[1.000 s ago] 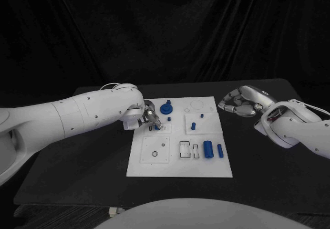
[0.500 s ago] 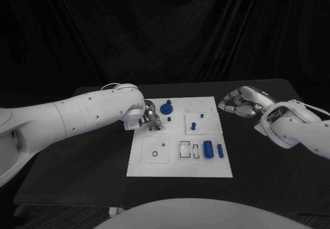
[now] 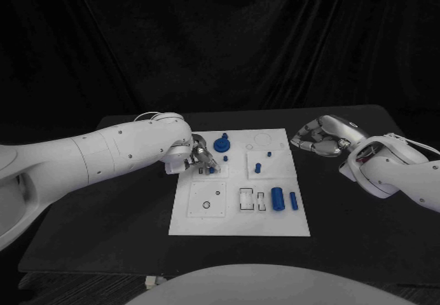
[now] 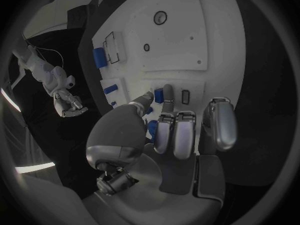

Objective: Assemble the parts on the task board

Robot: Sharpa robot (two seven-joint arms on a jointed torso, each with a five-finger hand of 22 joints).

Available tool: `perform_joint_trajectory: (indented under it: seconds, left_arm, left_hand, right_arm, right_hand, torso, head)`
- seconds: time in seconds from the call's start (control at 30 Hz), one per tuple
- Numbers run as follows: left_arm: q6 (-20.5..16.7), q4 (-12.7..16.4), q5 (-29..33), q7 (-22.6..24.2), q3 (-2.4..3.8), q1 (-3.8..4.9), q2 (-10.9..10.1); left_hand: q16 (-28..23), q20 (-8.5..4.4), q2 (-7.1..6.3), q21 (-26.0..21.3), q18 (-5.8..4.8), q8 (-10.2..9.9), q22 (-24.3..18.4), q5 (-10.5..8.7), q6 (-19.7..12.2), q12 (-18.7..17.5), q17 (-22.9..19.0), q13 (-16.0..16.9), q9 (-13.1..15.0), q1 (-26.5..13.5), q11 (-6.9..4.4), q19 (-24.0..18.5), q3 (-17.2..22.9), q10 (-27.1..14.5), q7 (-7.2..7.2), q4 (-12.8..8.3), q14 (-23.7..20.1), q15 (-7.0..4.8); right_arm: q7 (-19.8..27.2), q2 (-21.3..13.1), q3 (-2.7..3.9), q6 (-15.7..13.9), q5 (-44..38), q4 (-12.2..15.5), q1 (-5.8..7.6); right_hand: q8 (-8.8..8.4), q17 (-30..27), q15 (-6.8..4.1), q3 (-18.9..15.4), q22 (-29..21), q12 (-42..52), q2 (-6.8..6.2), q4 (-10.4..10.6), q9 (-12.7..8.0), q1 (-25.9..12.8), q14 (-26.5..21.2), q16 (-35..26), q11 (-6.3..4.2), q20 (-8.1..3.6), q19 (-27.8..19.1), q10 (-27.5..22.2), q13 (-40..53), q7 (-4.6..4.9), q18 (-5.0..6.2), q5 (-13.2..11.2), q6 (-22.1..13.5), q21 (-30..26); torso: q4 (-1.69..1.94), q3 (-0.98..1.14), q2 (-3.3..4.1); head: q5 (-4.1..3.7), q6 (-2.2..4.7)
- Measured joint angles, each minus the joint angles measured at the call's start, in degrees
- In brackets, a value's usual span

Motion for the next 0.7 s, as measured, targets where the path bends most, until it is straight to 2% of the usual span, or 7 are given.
perform_joint_trajectory:
  seconds: [0.27, 0.53, 0.7]
  left_arm:
    - [0.15, -0.37, 0.0, 0.0, 0.0, -0.05, 0.16]
    - [0.15, 0.08, -1.39, 0.04, -0.02, -0.16, -0.33]
    - [-0.04, 0.36, -2.27, 0.04, -0.05, -0.21, -0.75]
  left_hand:
    - [0.0, 0.2, -0.01, 0.0, 0.0, 0.22, 0.0, -0.3, 0.08, 0.0, 0.0, 0.0, 0.73, -0.45, 0.0, -0.21, -1.55, 0.0, 0.07, 0.95, 0.0, 0.0]
    - [0.0, 0.17, 0.61, 0.0, 0.0, 3.25, -0.01, -0.3, 0.28, 0.0, 0.0, 0.0, 4.15, -0.88, 0.0, -0.1, -3.84, 0.0, -0.14, 1.54, 0.0, 0.0]
    - [0.0, 0.07, 1.06, 0.31, 0.0, 4.32, -0.01, -0.3, 0.48, 0.0, 0.0, 0.0, 5.49, -0.44, 0.0, 0.35, -4.2, 0.0, -0.34, 1.59, 0.0, 0.0]
  right_arm:
    - [-0.03, 0.01, 0.0, 0.12, 0.0, -0.01, -0.04]
    - [-0.07, 0.03, 0.0, 0.26, 0.0, -0.06, -0.08]
    - [-0.11, 0.03, 0.0, 0.37, 0.0, -0.12, -0.1]
  right_hand:
    - [-0.28, 0.0, 0.0, 0.0, 0.0, 0.0, 0.0, 0.0, 0.0, 0.0, 0.0, 0.0, 0.0, 0.0, 0.0, 0.0, 0.0, 0.0, 0.0, 0.0, 0.0, 0.0]
    - [-0.28, -0.06, 0.0, 0.0, -0.01, 0.0, -0.22, 0.0, 0.0, 0.21, 0.0, 0.0, 0.0, 0.0, 0.0, 0.0, 0.0, 0.0, 0.0, 0.0, 0.0, -0.23]
    - [-0.28, -0.05, 0.0, 0.0, -0.01, 0.0, -0.22, 0.0, -0.01, 0.21, 0.0, 0.0, 0.0, 0.0, 0.0, 0.0, -0.01, 0.0, 0.0, 0.0, 0.0, -0.23]
  torso:
    - [0.0, 0.0, -0.02]
    - [0.0, 0.0, -0.01]
    - [0.0, 0.0, -0.01]
  head:
    - [0.03, 0.0]
    - [0.1, 0.0]
    - [0.16, 0.0]
